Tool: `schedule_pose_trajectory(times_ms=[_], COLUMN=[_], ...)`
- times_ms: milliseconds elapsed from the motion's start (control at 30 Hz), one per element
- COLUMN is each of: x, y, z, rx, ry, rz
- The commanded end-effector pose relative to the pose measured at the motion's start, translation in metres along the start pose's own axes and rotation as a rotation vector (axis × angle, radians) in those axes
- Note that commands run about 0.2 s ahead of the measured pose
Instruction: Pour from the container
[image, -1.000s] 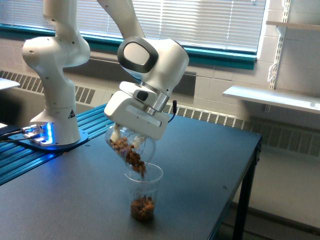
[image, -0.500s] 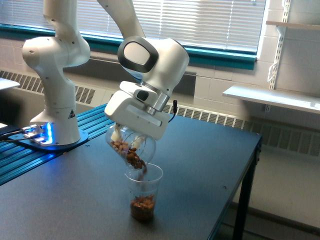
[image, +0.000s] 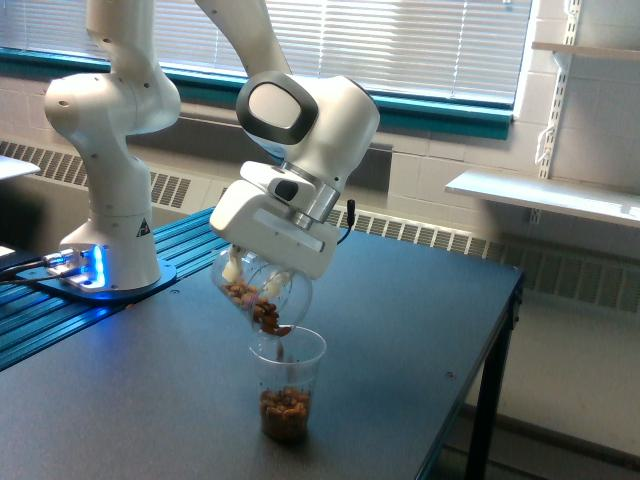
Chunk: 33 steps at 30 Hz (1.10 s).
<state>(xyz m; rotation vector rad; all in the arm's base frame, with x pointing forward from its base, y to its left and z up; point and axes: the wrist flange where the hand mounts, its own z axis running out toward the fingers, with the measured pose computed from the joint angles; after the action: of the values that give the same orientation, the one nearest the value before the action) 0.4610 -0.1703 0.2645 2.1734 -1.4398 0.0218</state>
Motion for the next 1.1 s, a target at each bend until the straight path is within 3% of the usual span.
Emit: schedule_pose_trajectory(times_ms=[33, 1100], x=[0.003, 0.006], y=[-0.003, -0.014], z=[-0.006, -0.009], rx=[-0.003, -0.046], ry=[-0.001, -0.016], rz=[-0.008, -0.037])
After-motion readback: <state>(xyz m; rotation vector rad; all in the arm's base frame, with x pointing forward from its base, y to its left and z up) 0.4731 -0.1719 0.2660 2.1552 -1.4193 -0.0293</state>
